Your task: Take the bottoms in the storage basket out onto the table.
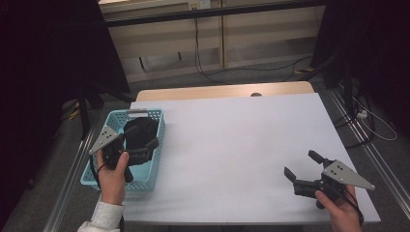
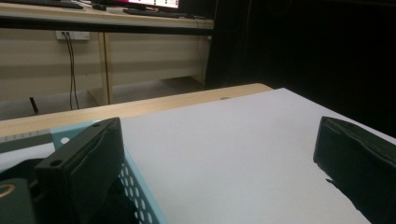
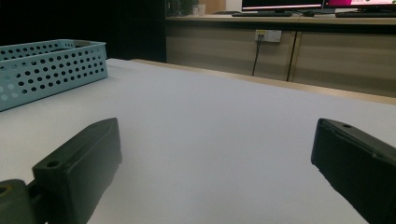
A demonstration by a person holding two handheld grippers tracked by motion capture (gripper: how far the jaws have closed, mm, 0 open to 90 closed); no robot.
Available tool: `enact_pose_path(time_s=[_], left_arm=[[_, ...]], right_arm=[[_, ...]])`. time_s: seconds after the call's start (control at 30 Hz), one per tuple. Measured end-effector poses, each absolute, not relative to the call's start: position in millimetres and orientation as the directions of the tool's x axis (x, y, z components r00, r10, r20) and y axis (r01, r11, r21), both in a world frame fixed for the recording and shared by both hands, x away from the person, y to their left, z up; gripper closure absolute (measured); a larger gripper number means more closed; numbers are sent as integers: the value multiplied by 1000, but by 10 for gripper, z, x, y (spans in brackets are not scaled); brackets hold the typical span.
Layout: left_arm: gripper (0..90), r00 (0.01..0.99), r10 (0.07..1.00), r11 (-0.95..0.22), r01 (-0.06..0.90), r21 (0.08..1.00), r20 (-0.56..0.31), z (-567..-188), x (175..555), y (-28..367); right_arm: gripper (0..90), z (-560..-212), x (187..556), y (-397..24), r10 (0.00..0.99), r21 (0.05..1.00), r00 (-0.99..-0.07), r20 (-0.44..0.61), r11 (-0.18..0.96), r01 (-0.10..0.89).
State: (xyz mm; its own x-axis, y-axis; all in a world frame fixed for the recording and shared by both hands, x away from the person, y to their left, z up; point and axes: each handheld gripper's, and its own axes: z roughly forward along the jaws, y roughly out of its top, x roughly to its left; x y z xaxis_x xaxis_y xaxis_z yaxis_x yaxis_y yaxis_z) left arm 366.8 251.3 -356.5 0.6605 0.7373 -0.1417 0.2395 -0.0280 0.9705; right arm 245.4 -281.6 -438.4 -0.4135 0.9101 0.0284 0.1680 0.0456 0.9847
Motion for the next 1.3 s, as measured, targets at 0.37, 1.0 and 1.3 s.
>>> enact_pose_path(time_s=[0.37, 1.0, 1.3], left_arm=[[19, 638, 759, -45, 249, 968, -129, -3491, 3884, 2611], [21, 607, 784, -84, 312, 946, -131, -3510, 4347, 2630], [35, 577, 802, -99, 382, 919, -153, -3663, 4559, 2697]], right_arm=[[9, -4384, 2469, -2798, 906, 984, -423, 34, 43, 171], [8, -4384, 2478, -2787, 901, 984, -433, 28, 53, 172], [9, -4385, 2479, -2788, 899, 984, -437, 30, 51, 171]])
